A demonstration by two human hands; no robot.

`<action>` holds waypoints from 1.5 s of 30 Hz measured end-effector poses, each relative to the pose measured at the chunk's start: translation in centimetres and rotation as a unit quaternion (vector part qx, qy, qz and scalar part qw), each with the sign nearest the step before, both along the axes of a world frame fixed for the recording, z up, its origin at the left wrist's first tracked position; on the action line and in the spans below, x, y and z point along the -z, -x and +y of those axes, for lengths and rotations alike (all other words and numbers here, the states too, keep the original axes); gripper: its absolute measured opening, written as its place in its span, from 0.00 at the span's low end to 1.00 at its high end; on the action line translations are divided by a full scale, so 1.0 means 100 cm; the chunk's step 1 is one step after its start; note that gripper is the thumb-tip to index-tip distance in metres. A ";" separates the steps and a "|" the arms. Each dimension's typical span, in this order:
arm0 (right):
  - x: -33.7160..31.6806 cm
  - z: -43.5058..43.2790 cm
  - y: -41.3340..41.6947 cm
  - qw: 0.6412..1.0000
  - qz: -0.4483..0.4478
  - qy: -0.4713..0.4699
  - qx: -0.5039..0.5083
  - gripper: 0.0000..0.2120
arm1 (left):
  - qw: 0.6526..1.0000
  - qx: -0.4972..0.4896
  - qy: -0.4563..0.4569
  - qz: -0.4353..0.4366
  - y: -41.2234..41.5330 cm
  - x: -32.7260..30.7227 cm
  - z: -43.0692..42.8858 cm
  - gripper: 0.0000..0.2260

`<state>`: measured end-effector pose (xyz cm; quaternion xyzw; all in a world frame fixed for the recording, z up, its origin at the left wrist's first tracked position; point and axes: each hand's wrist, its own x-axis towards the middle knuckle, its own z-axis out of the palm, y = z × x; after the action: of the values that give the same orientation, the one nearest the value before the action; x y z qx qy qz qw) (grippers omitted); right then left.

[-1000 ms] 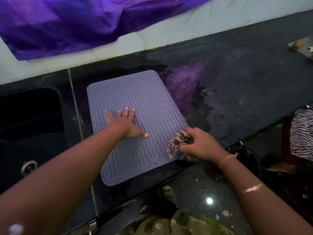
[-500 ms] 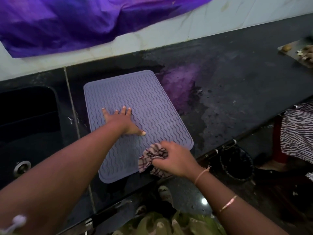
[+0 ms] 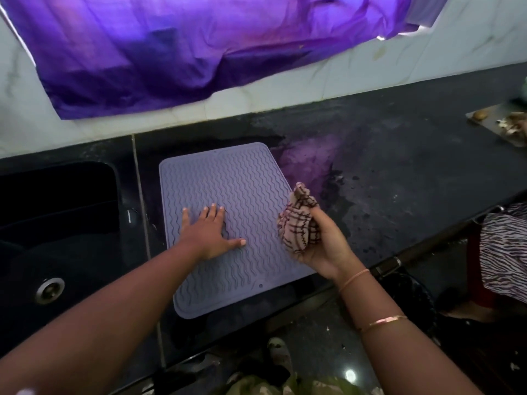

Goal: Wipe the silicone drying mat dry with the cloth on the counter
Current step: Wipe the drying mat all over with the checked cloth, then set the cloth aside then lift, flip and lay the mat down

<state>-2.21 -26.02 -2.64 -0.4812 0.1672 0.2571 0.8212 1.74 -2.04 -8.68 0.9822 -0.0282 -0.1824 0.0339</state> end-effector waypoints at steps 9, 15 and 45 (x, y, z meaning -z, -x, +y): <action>-0.020 -0.008 -0.019 0.997 -0.055 -0.053 -0.026 0.20 | 0.861 -0.110 0.494 -0.043 0.022 -0.062 -0.055 0.12; -0.046 -0.025 -0.050 0.988 -0.122 -0.006 -0.092 0.16 | 0.755 -0.197 0.625 -0.010 0.004 -0.102 -0.106 0.24; -0.053 -0.095 -0.158 0.966 -0.184 0.025 -0.180 0.16 | 0.613 -0.264 0.735 0.118 -0.090 -0.131 -0.140 0.20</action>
<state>13.59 -35.56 2.67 -0.5625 -0.0696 0.3037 0.7659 10.74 -16.01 4.38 0.5631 0.1119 -0.1976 0.7946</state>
